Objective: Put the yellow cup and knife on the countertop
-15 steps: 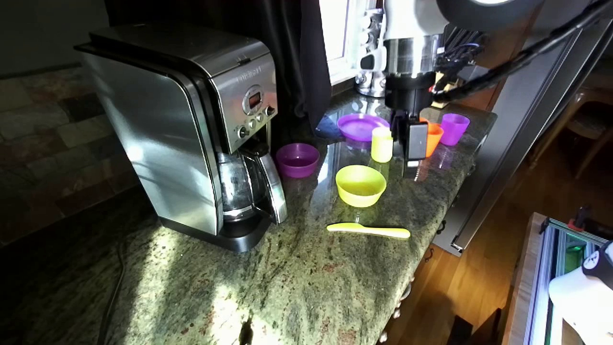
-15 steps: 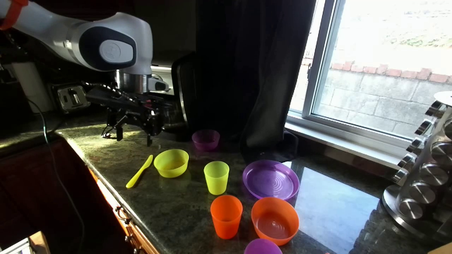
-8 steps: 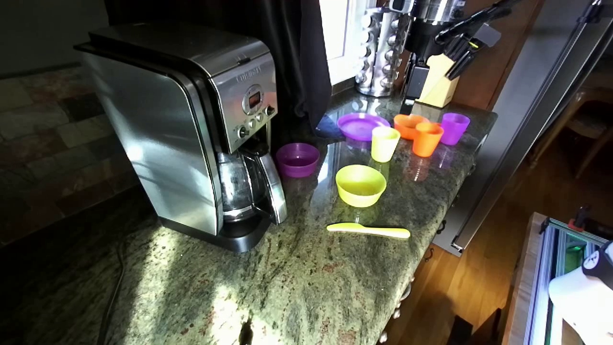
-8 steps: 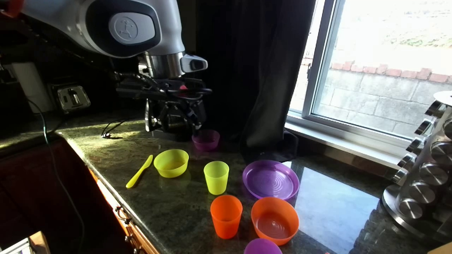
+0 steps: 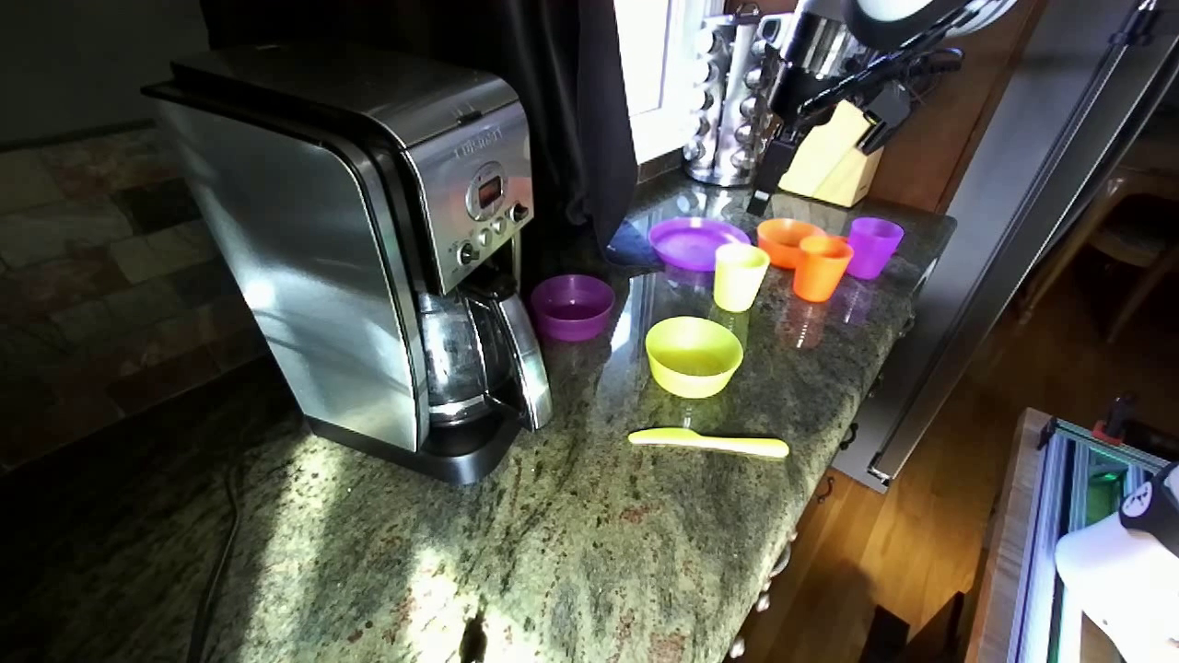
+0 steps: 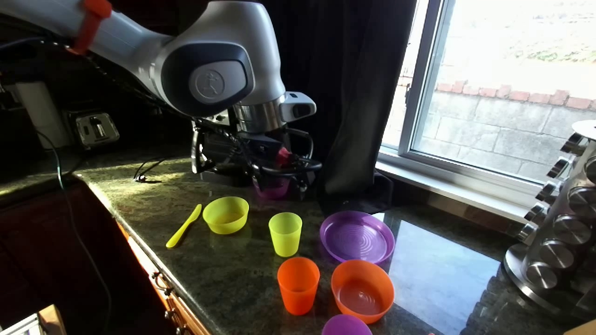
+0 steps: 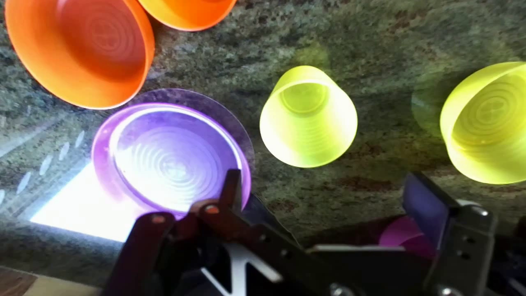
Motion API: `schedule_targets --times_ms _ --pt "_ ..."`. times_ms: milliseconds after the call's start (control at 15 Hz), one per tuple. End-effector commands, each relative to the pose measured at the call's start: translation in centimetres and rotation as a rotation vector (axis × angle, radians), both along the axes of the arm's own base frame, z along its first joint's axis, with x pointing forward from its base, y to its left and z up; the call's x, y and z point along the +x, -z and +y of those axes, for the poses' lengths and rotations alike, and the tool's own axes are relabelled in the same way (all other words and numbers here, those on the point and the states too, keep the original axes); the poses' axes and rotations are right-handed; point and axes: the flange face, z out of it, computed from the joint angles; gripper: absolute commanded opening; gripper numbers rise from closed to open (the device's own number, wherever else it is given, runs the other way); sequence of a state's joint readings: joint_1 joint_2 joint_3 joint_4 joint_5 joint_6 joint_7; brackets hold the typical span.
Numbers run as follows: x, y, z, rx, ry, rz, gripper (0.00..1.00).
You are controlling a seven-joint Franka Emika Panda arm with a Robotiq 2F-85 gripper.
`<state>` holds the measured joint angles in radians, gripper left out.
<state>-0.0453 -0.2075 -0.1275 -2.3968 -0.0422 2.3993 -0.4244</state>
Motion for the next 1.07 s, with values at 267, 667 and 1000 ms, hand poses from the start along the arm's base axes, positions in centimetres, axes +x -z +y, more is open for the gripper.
schedule_targets --times_ms 267,667,1000 --pt "-0.3 4.0 -4.0 0.021 0.099 0.032 1.0" --pt "0.0 6.7 -3.8 0.026 0.107 0.059 0.94" --pt "0.8 8.5 -4.0 0.037 0.133 0.032 0.86"
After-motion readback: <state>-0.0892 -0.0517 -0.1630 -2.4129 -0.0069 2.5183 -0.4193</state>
